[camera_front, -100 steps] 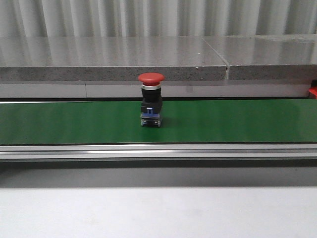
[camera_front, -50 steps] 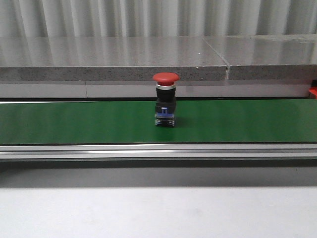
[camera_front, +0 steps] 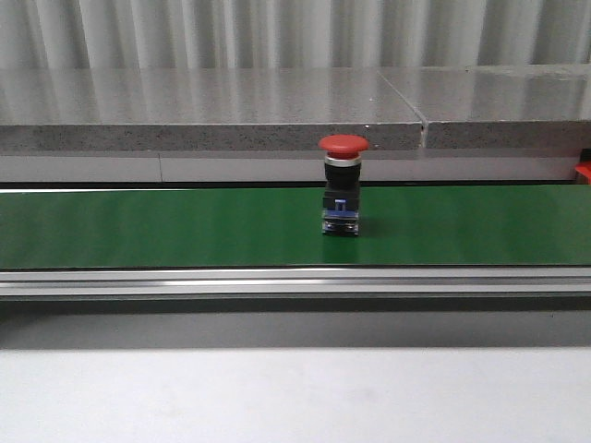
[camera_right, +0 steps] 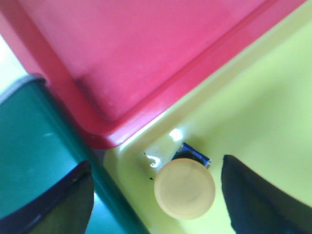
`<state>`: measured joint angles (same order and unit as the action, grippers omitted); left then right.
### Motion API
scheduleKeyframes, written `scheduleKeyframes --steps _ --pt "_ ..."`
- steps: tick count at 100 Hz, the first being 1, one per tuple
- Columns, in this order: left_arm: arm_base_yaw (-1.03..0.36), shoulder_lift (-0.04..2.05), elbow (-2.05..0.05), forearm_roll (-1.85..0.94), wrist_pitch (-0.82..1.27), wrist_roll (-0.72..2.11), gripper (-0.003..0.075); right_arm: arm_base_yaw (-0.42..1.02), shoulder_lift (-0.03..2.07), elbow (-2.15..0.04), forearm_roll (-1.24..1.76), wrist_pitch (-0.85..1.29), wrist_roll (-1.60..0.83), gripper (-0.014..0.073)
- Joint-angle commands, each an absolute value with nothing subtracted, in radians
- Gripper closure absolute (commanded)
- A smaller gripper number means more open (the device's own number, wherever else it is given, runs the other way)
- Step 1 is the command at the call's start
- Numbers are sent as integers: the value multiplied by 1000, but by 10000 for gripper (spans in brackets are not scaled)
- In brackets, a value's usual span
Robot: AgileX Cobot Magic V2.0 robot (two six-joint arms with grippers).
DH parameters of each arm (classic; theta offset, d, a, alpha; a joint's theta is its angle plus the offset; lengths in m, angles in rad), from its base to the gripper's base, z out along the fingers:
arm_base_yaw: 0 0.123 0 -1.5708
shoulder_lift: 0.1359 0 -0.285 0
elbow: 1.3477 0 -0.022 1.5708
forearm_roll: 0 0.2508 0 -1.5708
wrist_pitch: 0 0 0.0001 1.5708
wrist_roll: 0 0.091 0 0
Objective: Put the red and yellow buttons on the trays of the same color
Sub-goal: 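Lower the yellow button into the yellow tray and open the right gripper, then grasp the red button on the belt with the right gripper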
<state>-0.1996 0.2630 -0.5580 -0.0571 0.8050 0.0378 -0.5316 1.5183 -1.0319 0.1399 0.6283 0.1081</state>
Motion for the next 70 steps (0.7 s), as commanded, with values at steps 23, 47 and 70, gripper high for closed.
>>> scheduleKeyframes --steps 23,47,70 --pt "-206 274 -583 -70 733 39 741 -462 1317 -1056 142 641 83 45" --pt "-206 274 -583 -70 733 39 741 -267 1248 -1056 142 697 16 40" --pt "-206 274 -583 -70 733 39 741 -90 1256 -1057 142 734 -7 -54"
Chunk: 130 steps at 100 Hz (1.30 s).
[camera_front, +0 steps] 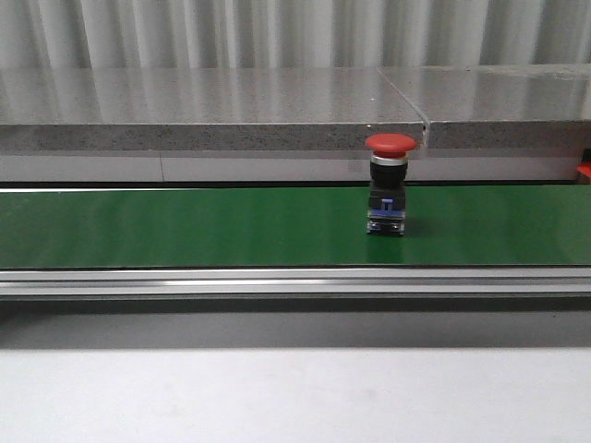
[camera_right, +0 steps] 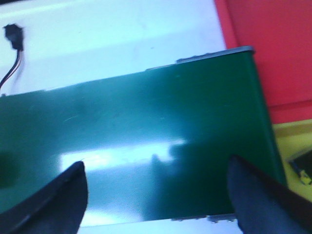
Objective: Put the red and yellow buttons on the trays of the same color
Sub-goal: 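Grasp the red button on the belt with the right gripper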
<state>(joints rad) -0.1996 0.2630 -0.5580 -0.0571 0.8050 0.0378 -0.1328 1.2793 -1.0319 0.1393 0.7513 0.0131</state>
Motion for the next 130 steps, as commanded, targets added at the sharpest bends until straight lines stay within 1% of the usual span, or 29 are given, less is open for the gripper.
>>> scheduleKeyframes --steps 1,20,32,57,74,94,99,103,106,118,121,125,130 --pt "-206 274 -583 -70 733 39 741 -81 1256 -1057 142 736 -11 -57" --pt "-206 274 -583 -70 733 39 741 28 1303 -1116 147 848 -76 -60" --pt "-206 274 -583 -70 733 39 741 94 1374 -1196 177 975 -169 -60" --pt "-206 274 -583 -70 733 39 741 203 1525 -1341 210 1093 -279 -60" --pt "-206 274 -583 -70 733 39 741 249 1611 -1397 210 1068 -296 -60" --pt "-206 274 -583 -70 733 39 741 253 1677 -1437 204 987 -297 -51" --pt "-206 274 -583 -70 733 39 741 253 1684 -1438 203 976 -297 -17" --pt "-206 274 -583 -70 733 39 741 253 1685 -1438 203 973 -297 35" --pt "-206 274 -583 -70 733 39 741 253 1685 -1438 203 973 -297 80" --pt "-206 274 -583 -70 733 39 741 253 1685 -1438 201 968 -297 310" --pt "-206 274 -583 -70 733 39 741 253 1685 -1438 199 968 -297 350" --pt "-206 274 -583 -70 733 39 741 253 1685 -1438 196 966 -297 391" --pt "-206 274 -583 -70 733 39 741 253 1682 -1438 196 961 -297 414"
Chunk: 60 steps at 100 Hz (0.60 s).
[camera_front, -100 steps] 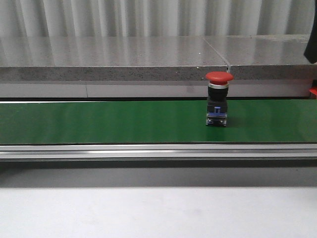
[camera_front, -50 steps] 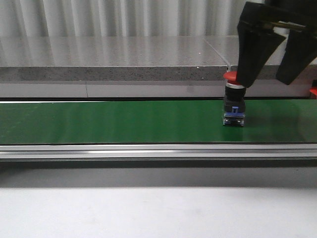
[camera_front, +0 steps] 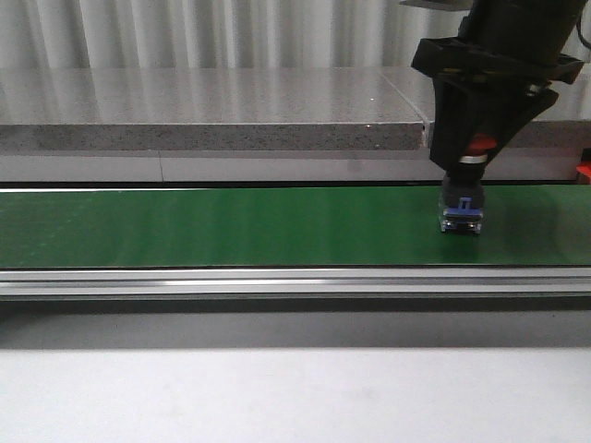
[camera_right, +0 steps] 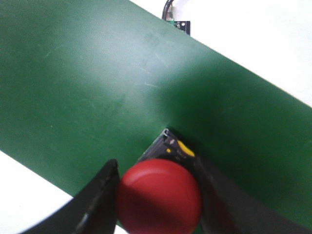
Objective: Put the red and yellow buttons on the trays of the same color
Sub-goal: 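Grasp the red button on the belt with the right gripper, then lower the red button into the red tray and open the right gripper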
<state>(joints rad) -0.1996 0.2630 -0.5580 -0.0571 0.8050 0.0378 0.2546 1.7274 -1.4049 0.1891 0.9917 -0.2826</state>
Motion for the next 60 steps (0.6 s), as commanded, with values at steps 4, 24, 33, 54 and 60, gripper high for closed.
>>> scheduleKeyframes --steps 4,24,33,54,60 --pt "-206 274 -583 -70 733 39 741 250 1679 -1441 196 956 -297 419" --pt "-206 274 -583 -70 733 39 741 190 1636 -1468 193 908 -296 420" --pt "-206 274 -583 -70 733 39 741 130 1629 -1494 186 899 -296 420" --pt "-206 274 -583 -70 733 39 741 -52 1634 -1509 186 847 -296 420" --pt "-206 274 -583 -70 733 39 741 -105 1641 -1509 186 835 -296 420"
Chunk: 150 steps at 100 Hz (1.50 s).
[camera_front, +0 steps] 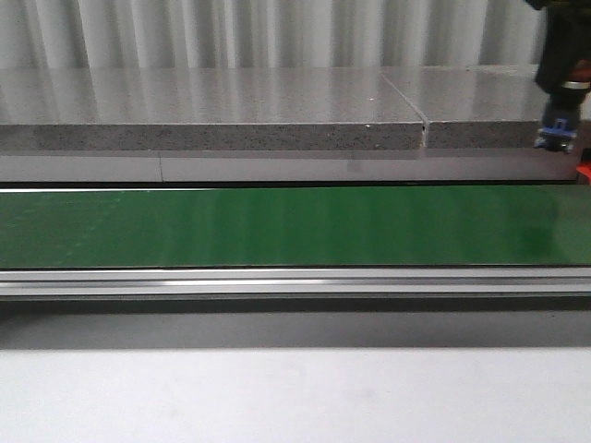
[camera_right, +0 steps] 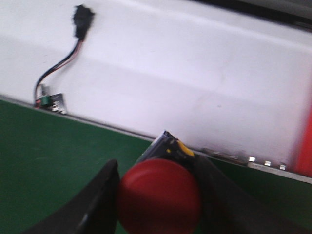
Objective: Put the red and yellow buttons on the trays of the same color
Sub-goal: 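Lower the red button into the red tray and open the right gripper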
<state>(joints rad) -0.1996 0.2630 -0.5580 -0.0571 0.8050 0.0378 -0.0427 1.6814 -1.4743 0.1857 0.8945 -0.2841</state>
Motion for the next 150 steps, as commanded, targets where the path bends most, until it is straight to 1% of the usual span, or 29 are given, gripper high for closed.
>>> scheduleKeyframes --steps 1,30,58,101,113,116,121,133,136,141,150 --pt "-206 274 -583 -70 733 39 741 -111 1643 -1509 186 832 -296 420" --pt "-206 274 -583 -70 733 39 741 -296 1673 -1504 186 793 -296 420" --pt "-206 274 -583 -70 733 39 741 -391 1735 -1504 186 715 -296 420" --pt "-206 274 -583 -70 733 39 741 -407 1887 -1504 186 591 -296 420" --pt "-206 274 -583 -70 733 39 741 -407 1917 -1504 186 587 -296 416" --pt "-206 274 -583 -70 733 39 741 -407 1917 -1504 186 587 -296 400" --pt "-206 274 -583 -70 733 39 741 -407 1920 -1504 186 586 -296 340" --pt "-206 274 -583 -70 733 39 741 -407 1920 -1505 186 581 -296 69" --pt "-206 274 -583 -70 733 39 741 -407 1919 -1506 186 581 -296 26" --pt "-206 274 -583 -70 733 39 741 -407 1916 -1506 186 587 -296 -8" --pt "-206 274 -583 -70 733 39 741 -407 1910 -1506 186 597 -296 18"
